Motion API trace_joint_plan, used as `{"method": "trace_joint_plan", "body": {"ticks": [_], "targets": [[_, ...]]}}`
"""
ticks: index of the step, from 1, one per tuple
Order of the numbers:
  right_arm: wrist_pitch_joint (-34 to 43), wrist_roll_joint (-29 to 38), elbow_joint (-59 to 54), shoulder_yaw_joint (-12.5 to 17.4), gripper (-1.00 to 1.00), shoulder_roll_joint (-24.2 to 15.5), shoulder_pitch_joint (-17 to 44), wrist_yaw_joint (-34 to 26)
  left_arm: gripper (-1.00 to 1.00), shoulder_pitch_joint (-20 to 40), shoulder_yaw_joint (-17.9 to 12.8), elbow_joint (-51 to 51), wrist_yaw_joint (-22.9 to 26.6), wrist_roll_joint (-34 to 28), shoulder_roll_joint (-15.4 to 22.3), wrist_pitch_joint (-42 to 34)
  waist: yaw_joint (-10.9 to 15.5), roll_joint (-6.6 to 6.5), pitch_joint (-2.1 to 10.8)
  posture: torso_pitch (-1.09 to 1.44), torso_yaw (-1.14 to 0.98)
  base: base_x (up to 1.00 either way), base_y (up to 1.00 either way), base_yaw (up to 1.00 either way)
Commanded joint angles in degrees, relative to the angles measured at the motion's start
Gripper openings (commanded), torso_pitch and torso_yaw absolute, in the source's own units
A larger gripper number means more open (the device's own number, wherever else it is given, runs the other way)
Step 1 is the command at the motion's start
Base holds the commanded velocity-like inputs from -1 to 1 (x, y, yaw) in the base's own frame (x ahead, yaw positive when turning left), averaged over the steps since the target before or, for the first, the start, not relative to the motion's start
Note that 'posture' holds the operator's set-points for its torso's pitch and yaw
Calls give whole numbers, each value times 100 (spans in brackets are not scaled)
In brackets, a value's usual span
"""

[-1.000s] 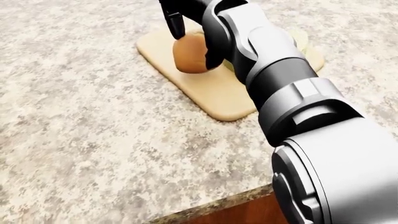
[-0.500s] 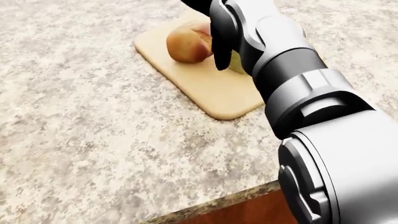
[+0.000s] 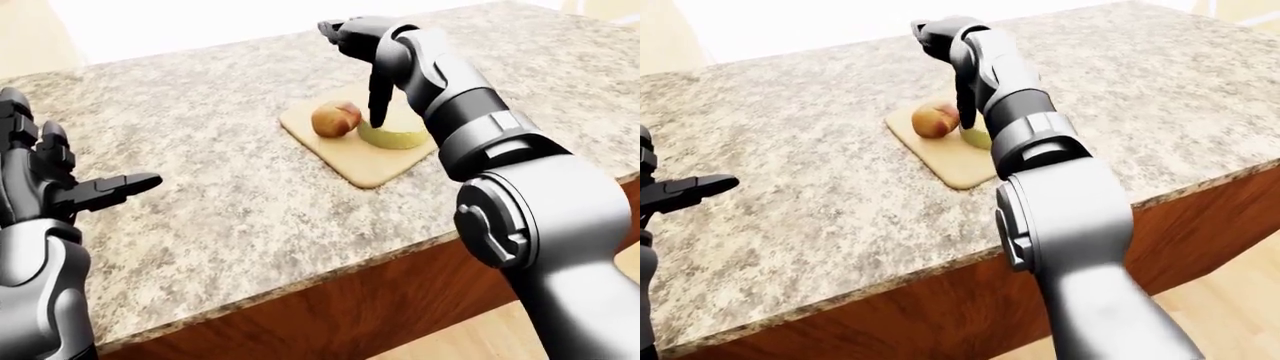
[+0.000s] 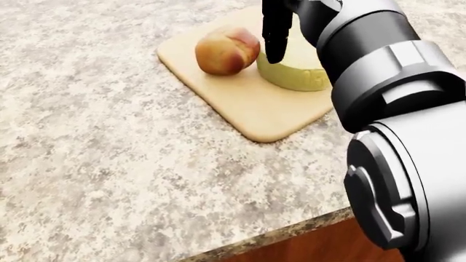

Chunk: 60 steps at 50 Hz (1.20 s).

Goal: Place the bread and cheese on the cutting board.

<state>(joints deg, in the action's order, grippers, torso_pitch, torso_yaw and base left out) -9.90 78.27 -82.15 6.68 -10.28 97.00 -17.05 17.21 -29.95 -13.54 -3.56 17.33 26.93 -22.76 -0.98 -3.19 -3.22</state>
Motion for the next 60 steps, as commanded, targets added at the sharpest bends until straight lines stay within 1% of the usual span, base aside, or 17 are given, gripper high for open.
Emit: {"method": "trace_joint_plan", "body": {"ticks": [1, 5, 15, 28, 37, 41, 42, 43, 44, 45, 48, 55, 60], "targets": [[-38, -89, 254, 23, 100, -109, 305, -97, 100, 133, -58, -192, -10, -13, 112, 169, -7, -38, 168, 0, 0, 0, 0, 0], [-68, -59, 259, -50, 100, -285, 417, -324, 100, 118, -45, -211, -3, -24, 96, 178, -9, -37, 163, 0, 0, 0, 0, 0], [-144, 4, 266, -87, 100, -633, 522, -744, 100, 131, -17, -217, 14, -53, 81, 178, -15, -24, 153, 0, 0, 0, 0, 0], [-410, 97, 288, -142, 100, -1041, 562, -1050, 100, 218, 23, -242, -3, -63, 102, 108, -19, -16, 140, 0, 0, 0, 0, 0], [-413, 1, 304, -81, 100, -1278, 557, -1194, 100, 291, 54, -221, -16, -65, 123, 89, -16, 0, 141, 0, 0, 0, 0, 0], [-562, -205, 324, 1, 100, -1394, 501, -1227, 100, 290, 55, -216, -16, -64, 125, 97, -16, 6, 136, 0, 0, 0, 0, 0], [-526, -416, 334, 143, 100, -1397, 501, -1248, 100, 300, 56, -233, -19, -58, 133, 78, -16, 8, 135, 0, 0, 0, 0, 0], [-616, -451, 341, 108, 100, -1450, 498, -1199, 100, 307, 58, -233, -20, -59, 141, 70, -14, 10, 138, 0, 0, 0, 0, 0], [-555, -601, 346, 178, 100, -1461, 486, -1276, 100, 324, 67, -228, -26, -63, 145, 67, -16, 13, 137, 0, 0, 0, 0, 0], [-536, -711, 355, 204, 100, -1492, 473, -1227, 100, 333, 92, -236, -38, -71, 130, 65, -16, 16, 139, 0, 0, 0, 0, 0], [-496, -997, 372, 226, 100, -1616, 445, -1246, 100, 328, 79, -260, -26, -61, 138, 43, -12, 27, 141, 0, 0, 0, 0, 0], [-562, -1369, 409, 89, 100, -1843, 405, -1332, 100, 316, 88, -286, -26, -71, 116, 45, -6, 47, 138, 0, 0, 0, 0, 0], [-611, -1493, 428, -9, 100, -1986, 383, -1411, 100, 313, 88, -287, -19, -78, 115, 47, -9, 57, 140, 0, 0, 0, 0, 0]]}}
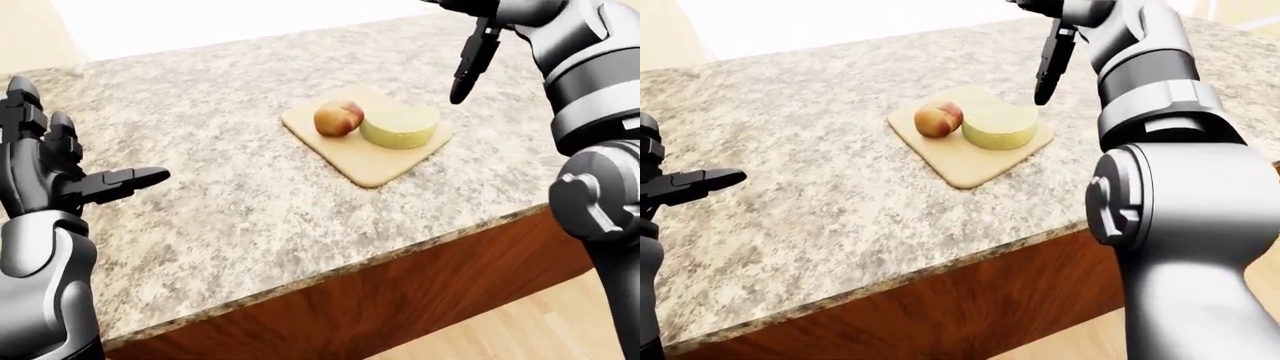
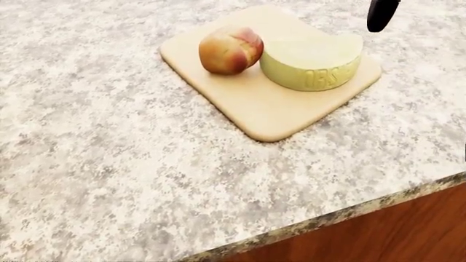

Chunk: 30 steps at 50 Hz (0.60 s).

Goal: Place the bread and cheese on the cutting board.

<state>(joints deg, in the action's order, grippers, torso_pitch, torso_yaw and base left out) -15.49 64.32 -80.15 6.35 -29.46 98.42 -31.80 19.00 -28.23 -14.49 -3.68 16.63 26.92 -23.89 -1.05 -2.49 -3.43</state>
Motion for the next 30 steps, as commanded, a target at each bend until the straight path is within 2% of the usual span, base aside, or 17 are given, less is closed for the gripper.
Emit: {"method": "trace_joint_plan", "body": {"ticks": [1, 7, 19, 30], "targets": [[-74, -122, 234, 9, 100, -93, 253, 46, 100, 140, -78, -191, -7, -11, 118, 158, -1, -12, 161, 0, 0, 0, 0, 0], [-248, -411, 291, 35, 100, -239, 361, -64, 100, 145, -95, -184, -3, -3, 128, 158, 0, -14, 154, 0, 0, 0, 0, 0], [-351, -897, 440, 7, 100, -770, 369, -174, 100, 167, -70, -193, -6, -18, 139, 140, 7, 16, 142, 0, 0, 0, 0, 0], [-360, -1117, 563, -64, 100, -1190, 428, -387, 100, 162, -87, -220, 10, -22, 150, 115, 12, 30, 132, 0, 0, 0, 0, 0]]}}
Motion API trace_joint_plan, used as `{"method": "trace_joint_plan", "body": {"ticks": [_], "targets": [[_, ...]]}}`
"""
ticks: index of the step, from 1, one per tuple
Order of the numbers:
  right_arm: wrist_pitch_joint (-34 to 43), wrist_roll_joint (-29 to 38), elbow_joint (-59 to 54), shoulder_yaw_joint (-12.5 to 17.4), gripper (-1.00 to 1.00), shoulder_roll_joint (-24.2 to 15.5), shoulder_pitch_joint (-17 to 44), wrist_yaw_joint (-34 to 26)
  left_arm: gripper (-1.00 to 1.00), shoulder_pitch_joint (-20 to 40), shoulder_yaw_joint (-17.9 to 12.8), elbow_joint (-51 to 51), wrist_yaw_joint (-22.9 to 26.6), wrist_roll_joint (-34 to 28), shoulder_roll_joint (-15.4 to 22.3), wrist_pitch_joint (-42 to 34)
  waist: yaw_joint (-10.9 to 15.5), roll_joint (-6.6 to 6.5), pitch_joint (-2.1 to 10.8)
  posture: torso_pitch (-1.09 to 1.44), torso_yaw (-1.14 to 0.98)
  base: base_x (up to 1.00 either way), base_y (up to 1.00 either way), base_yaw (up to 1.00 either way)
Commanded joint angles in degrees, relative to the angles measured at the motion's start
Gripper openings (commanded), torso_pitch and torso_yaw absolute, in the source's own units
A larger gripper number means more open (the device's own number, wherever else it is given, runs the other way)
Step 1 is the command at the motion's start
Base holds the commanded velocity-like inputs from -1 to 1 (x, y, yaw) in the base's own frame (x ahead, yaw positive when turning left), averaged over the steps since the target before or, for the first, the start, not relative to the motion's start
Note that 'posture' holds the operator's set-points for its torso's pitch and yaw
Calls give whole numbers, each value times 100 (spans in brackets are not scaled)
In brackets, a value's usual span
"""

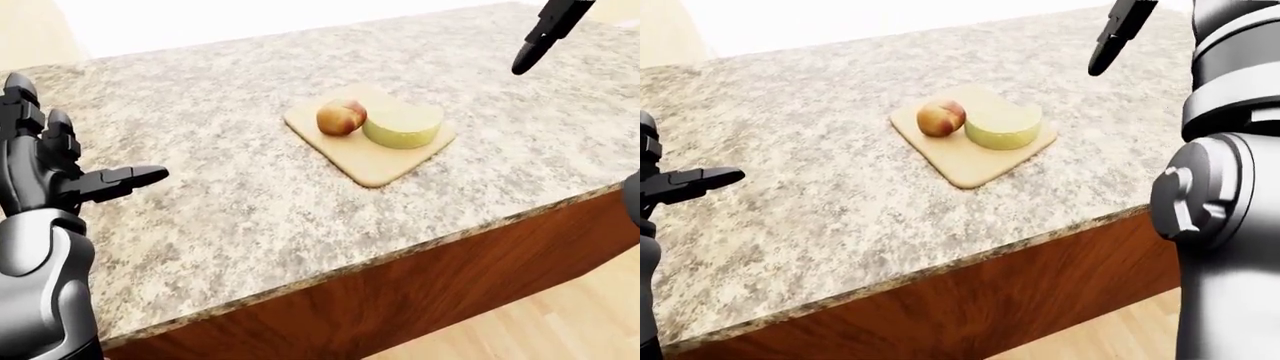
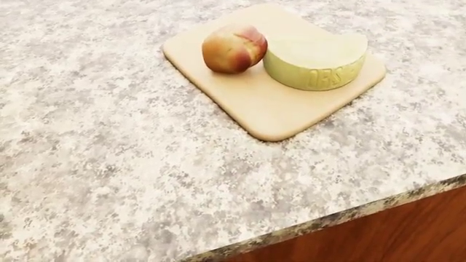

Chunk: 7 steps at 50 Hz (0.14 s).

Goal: Place the bread and cheese on the cutting board.

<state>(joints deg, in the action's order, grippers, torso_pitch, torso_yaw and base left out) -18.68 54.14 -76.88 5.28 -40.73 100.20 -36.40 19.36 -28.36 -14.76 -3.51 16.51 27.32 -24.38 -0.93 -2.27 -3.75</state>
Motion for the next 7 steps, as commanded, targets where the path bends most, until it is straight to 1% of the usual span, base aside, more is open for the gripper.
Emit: {"method": "trace_joint_plan", "body": {"ticks": [1, 7], "targets": [[-48, -99, 243, 33, 100, -103, 255, 53, 100, 128, -77, -195, -7, -8, 110, 159, 0, 8, 163, 0, 0, 0, 0, 0], [-80, -145, 319, 17, 100, -278, 282, -159, 100, 163, -60, -199, -10, -13, 123, 135, -1, 12, 151, 0, 0, 0, 0, 0]]}}
